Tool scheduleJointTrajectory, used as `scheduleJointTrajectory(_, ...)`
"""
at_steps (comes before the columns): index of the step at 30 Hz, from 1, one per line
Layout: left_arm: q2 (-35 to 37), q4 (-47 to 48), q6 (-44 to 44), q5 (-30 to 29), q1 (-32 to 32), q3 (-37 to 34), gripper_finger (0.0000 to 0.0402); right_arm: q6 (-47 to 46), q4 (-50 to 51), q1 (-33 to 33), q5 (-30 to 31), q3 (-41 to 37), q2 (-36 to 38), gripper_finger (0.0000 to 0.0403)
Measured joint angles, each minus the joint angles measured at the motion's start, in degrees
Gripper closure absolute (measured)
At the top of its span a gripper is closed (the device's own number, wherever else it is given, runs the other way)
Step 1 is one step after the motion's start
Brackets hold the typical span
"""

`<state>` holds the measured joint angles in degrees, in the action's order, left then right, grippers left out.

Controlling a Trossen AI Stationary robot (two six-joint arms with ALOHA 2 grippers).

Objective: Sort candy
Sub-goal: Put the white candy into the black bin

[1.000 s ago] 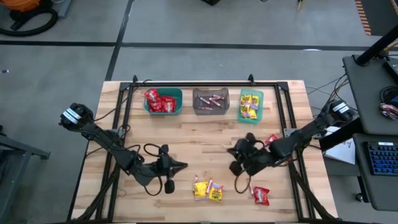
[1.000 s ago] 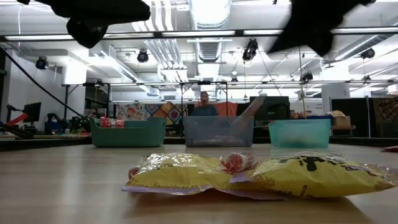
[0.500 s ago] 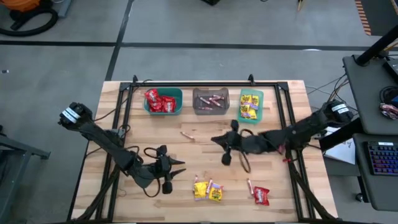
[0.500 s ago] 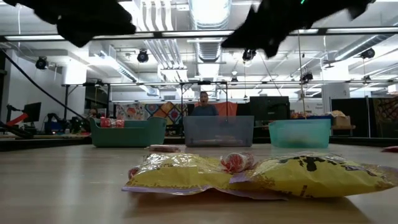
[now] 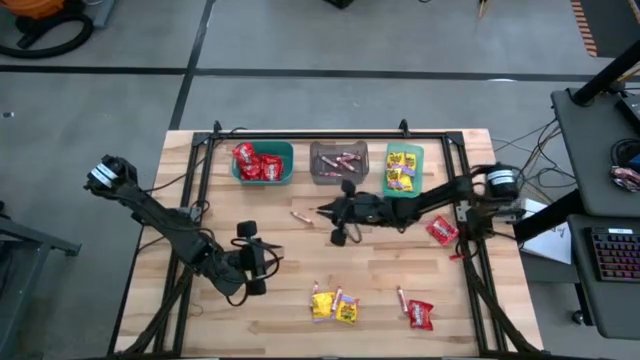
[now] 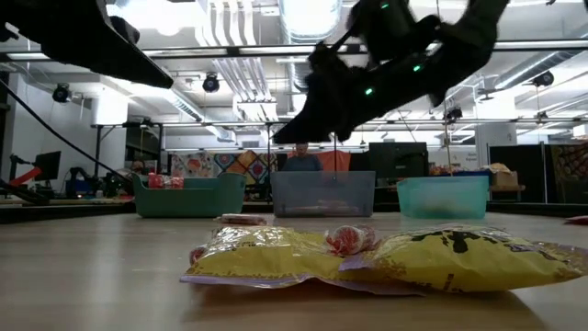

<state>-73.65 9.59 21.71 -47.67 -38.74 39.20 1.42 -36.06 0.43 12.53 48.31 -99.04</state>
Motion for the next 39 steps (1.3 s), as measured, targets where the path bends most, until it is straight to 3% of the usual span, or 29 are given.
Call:
scheduleJointTrajectory(9,-0.9,-1.3,12.3,-0.1,-0.2,-4.4,0.0294,-1.8,6.6,0.0,1.2,10.9,-11.3,0.0257)
scheduleJointTrajectory(16,-0.9,-2.6,19.9,-3.8,-0.2,-7.7,0.0313,-4.7,19.2,-0.1,3.0,19.4,-18.1,0.0233)
scheduleJointTrajectory(22,-0.9,-3.7,19.4,-4.4,-0.2,-7.9,0.0322,-5.0,22.4,-0.1,3.1,23.4,-21.7,0.0269)
scheduleJointTrajectory(29,-1.6,-5.6,19.6,-6.1,-0.2,-7.9,0.0323,-5.0,27.5,-0.2,-0.2,25.6,-22.5,0.0372)
scheduleJointTrajectory(39,-2.4,-7.1,20.1,-5.8,-0.2,-7.9,0.0323,-3.1,33.4,-0.2,-7.4,25.1,-15.9,0.0373)
